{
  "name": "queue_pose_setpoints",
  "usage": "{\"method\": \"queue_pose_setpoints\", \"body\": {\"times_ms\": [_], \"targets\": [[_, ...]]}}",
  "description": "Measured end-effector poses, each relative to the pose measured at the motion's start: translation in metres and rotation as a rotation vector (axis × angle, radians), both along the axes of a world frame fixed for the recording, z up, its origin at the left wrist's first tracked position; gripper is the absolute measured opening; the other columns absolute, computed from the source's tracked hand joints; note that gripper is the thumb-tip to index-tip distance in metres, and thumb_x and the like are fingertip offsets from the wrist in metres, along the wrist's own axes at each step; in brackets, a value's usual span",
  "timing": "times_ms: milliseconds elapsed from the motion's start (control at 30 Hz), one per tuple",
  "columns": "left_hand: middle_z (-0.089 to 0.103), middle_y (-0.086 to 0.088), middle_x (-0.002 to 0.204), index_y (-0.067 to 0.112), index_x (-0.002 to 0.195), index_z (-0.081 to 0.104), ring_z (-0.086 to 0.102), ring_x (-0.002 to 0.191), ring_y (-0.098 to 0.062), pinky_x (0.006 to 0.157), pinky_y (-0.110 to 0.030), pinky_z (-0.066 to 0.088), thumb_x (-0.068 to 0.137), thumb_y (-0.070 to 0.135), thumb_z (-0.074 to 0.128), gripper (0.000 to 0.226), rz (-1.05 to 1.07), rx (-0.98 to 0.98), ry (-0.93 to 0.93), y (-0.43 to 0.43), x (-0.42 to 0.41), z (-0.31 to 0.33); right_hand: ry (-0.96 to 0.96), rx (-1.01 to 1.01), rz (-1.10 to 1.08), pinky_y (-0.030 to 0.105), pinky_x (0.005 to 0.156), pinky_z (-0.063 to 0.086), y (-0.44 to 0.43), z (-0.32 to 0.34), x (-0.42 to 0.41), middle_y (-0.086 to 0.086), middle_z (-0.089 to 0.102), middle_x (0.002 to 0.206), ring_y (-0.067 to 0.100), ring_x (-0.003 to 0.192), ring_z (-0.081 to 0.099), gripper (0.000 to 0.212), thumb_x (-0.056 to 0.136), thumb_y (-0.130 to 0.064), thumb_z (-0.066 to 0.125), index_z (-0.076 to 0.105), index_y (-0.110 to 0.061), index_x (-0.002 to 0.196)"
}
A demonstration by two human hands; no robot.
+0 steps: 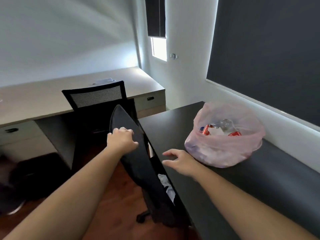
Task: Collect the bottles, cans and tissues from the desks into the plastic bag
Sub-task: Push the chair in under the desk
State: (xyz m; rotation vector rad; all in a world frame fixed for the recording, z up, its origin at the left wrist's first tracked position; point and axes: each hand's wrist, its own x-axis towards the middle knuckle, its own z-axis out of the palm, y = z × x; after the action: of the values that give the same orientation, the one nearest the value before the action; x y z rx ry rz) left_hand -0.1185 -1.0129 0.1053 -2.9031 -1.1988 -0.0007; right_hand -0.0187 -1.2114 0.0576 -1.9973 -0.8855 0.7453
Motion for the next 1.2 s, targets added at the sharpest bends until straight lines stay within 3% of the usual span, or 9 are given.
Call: {"method": "queue_pose_setpoints", "body": {"times_ms": [100,233,400,600,800,1033,1200], "targets": [[0.036,0.004,0.149,0.031,0.132,0.052,0.034,0.135,-0.025,0.105,-0.041,0.032,0.083,0.05,0.053,0.052,0.045,-0.072,-0.028,0.013,-0.036,-0.015,0.217,-0.059,0.191,0.02,0.076,0.046,0.027,-0.005,-0.042,-0.009,0.058,0.118,0.005,0.105,0.056,0.037,0.088,-0.034,0.062,0.057,-0.03,0.125],[0.012,0.01,0.159,0.028,0.143,0.039,0.029,0.14,-0.025,0.109,-0.041,0.031,0.088,0.043,0.048,0.057,0.039,-0.263,-0.213,0.019,-0.051,-0.036,0.343,-0.074,0.18,0.033,0.085,0.044,0.047,-0.017,-0.06,-0.016,0.057,0.096,0.005,0.088,0.05,0.031,0.091,-0.035,0.057,0.057,-0.033,0.122],[0.016,0.009,0.158,0.019,0.141,0.044,0.037,0.135,-0.025,0.106,-0.038,0.037,0.09,0.034,0.049,0.054,-0.026,-0.309,-0.322,0.047,-0.062,-0.042,0.406,-0.057,0.108,0.042,0.097,0.045,0.07,-0.023,-0.078,-0.013,0.058,0.098,0.009,0.091,0.049,0.027,0.087,-0.037,0.061,0.06,-0.038,0.114],[0.026,0.011,0.155,0.017,0.133,0.054,0.046,0.128,-0.024,0.103,-0.038,0.038,0.092,0.027,0.045,0.043,-0.078,-0.27,-0.406,0.093,-0.105,-0.044,0.414,0.005,0.086,0.039,0.092,0.047,0.121,-0.028,-0.133,-0.013,0.057,0.104,0.004,0.089,0.052,0.028,0.086,-0.039,0.063,0.058,-0.039,0.114],[0.03,0.012,0.154,0.018,0.13,0.058,0.043,0.133,-0.019,0.108,-0.034,0.033,0.094,0.02,0.042,0.039,-0.105,-0.284,-0.438,0.146,-0.15,-0.044,0.399,0.045,0.124,0.037,0.091,0.052,0.17,-0.031,-0.184,-0.006,0.049,0.131,0.01,0.117,0.053,0.034,0.08,-0.044,0.069,0.054,-0.05,0.11],[0.033,0.01,0.153,0.016,0.128,0.06,0.037,0.137,-0.017,0.111,-0.03,0.027,0.094,0.012,0.042,0.038,-0.101,-0.362,-0.499,0.196,-0.199,-0.047,0.351,0.098,0.174,0.017,0.072,0.048,0.215,-0.036,-0.226,-0.005,0.051,0.123,0.005,0.097,0.057,0.038,0.08,-0.031,0.073,0.056,-0.041,0.113],[0.034,0.008,0.152,0.015,0.127,0.061,0.035,0.138,-0.016,0.112,-0.027,0.024,0.094,0.011,0.044,0.037,-0.109,-0.361,-0.497,0.213,-0.218,-0.045,0.36,0.067,0.224,0.02,0.073,0.049,0.236,-0.04,-0.226,-0.006,0.058,0.11,0.005,0.094,0.057,0.029,0.082,-0.028,0.071,0.06,-0.037,0.108]]}}
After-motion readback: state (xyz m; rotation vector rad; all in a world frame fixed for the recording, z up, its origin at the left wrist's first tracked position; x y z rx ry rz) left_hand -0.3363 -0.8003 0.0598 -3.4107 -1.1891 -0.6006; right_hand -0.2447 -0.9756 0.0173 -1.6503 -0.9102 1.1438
